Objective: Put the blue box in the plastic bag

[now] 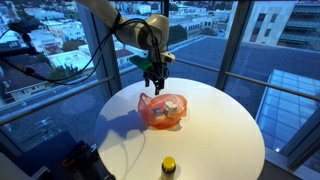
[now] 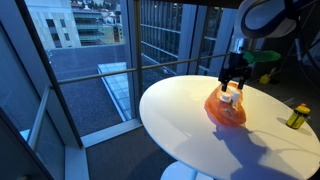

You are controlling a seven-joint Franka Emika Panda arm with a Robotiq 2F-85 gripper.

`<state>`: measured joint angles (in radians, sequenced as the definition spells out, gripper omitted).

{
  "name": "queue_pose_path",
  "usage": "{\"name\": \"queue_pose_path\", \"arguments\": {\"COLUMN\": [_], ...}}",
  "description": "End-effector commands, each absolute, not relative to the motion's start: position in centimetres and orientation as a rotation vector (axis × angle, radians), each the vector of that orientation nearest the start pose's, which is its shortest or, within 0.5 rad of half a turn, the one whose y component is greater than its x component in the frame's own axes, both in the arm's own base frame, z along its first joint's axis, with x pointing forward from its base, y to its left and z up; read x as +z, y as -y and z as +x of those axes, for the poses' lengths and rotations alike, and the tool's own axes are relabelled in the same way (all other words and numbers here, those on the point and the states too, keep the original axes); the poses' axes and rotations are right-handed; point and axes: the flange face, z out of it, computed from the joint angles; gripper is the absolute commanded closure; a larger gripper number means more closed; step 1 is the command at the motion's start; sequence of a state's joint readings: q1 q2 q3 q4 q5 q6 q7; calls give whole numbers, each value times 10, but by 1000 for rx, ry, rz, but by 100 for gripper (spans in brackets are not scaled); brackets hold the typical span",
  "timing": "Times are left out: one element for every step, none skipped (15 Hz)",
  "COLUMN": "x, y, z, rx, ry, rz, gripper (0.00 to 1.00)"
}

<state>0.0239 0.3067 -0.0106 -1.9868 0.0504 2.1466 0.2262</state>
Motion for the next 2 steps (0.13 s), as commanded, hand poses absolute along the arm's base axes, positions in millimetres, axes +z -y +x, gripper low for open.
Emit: {"name": "queue_pose_path", "arguments": {"x": [301, 303], "y": [-9, -8], "z": [587, 586], "rx": [244, 251], "ry": [-373, -366], "rz": [-3091, -3091], "gripper": [0, 0]}}
